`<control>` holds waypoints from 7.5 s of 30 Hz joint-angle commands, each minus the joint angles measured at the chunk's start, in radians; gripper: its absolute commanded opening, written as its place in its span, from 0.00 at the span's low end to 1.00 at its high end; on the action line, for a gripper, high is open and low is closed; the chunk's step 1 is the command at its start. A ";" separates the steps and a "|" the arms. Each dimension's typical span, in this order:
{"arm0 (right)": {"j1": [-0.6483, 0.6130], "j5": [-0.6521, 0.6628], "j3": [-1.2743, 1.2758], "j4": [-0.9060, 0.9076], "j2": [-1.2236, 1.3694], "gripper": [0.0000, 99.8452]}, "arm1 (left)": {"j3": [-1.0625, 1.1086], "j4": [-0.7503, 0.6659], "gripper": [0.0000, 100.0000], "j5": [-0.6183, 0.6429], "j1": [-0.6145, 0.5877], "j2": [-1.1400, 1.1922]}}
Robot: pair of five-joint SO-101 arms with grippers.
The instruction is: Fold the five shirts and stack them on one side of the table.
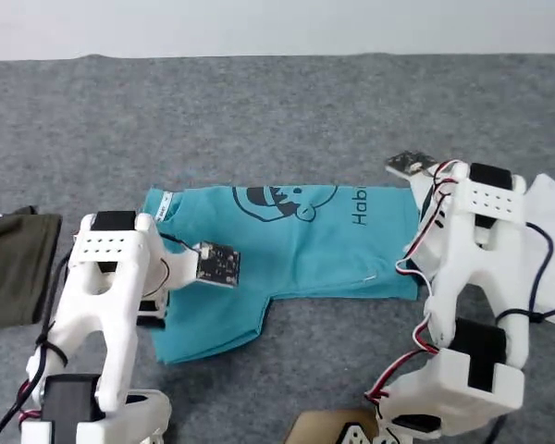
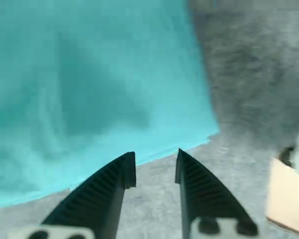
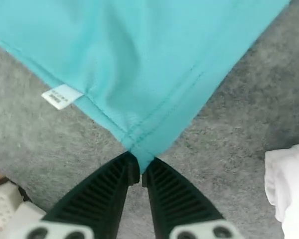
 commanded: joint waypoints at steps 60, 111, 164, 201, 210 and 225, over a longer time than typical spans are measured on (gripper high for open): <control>-0.243 -0.098 -0.238 0.194 0.143 0.01 | 0.065 -0.609 0.14 0.626 -0.072 -0.029; -0.211 -0.103 -0.582 0.243 0.374 0.01 | 0.087 -0.608 0.14 0.629 -0.043 -0.029; 0.131 -0.399 -0.163 0.243 -0.539 0.01 | 0.008 0.075 0.07 0.778 0.253 -0.041; 0.343 -0.209 0.166 0.245 -0.932 0.01 | 0.394 -0.272 0.16 0.715 0.327 -0.245; 0.343 -0.209 0.166 0.245 -0.932 0.01 | 0.320 -0.245 0.16 0.690 0.325 -0.114; 0.343 -0.209 0.166 0.245 -0.932 0.01 | 0.122 -0.227 0.00 0.781 0.324 0.183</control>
